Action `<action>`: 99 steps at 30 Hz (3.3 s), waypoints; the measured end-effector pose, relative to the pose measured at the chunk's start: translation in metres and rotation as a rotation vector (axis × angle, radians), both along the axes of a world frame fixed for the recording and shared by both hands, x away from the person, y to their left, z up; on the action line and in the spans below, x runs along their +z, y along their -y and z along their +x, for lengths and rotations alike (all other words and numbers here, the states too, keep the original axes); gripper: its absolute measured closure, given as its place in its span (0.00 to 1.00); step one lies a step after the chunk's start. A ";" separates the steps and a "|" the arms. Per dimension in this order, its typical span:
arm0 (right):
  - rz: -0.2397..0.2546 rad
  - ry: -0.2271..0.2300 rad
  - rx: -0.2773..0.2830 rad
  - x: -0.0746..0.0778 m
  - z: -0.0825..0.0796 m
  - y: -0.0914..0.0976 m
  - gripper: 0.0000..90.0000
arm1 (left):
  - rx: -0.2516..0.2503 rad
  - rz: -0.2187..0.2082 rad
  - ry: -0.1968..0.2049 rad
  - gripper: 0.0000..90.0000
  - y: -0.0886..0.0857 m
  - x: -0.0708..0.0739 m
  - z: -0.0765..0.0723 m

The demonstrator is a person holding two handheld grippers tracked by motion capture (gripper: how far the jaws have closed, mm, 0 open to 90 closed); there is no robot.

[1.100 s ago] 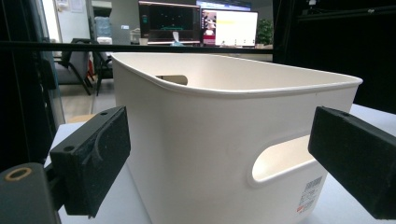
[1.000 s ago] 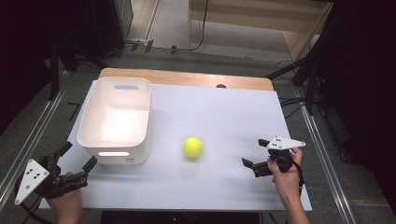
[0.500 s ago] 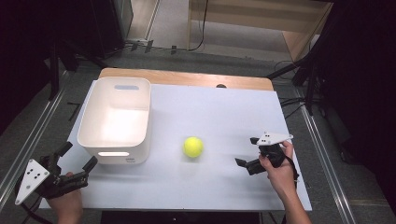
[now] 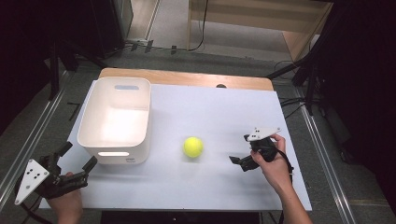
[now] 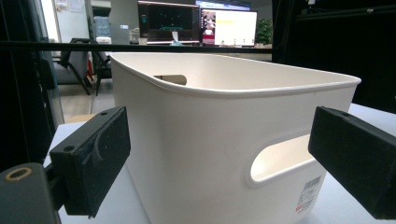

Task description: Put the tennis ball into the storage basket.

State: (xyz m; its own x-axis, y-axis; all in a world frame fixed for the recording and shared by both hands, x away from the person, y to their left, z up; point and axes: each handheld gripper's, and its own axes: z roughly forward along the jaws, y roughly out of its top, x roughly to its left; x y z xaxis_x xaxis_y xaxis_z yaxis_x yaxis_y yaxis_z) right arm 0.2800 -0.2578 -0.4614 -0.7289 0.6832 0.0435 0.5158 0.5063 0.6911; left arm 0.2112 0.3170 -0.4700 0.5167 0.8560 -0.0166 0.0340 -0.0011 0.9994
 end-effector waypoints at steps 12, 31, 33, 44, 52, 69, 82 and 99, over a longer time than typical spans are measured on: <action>-0.034 -0.023 0.029 0.007 0.010 -0.013 0.00 | -0.003 -0.002 0.001 0.06 -0.001 0.000 0.000; -0.079 -0.052 0.081 0.010 0.021 -0.034 0.00 | -0.003 -0.001 -0.001 0.06 -0.002 0.000 0.000; -0.084 -0.058 0.086 0.010 0.022 -0.036 0.00 | -0.002 0.000 -0.002 0.06 -0.002 0.000 0.000; -0.113 -0.079 0.112 0.010 0.027 -0.050 0.00 | -0.002 -0.002 -0.004 0.06 -0.002 0.000 -0.001; -0.144 -0.092 0.130 0.010 0.030 -0.057 0.00 | -0.003 -0.005 -0.003 0.06 -0.002 0.000 -0.001; -0.168 -0.091 0.150 0.008 0.036 -0.075 0.00 | -0.003 -0.005 -0.002 0.06 -0.002 0.000 -0.001; -0.163 -0.107 0.180 0.006 0.039 -0.087 0.00 | -0.006 -0.008 0.000 0.06 -0.003 0.000 0.000; -0.166 -0.115 0.211 0.003 0.045 -0.105 0.00 | -0.003 -0.011 -0.003 0.06 -0.003 0.000 -0.001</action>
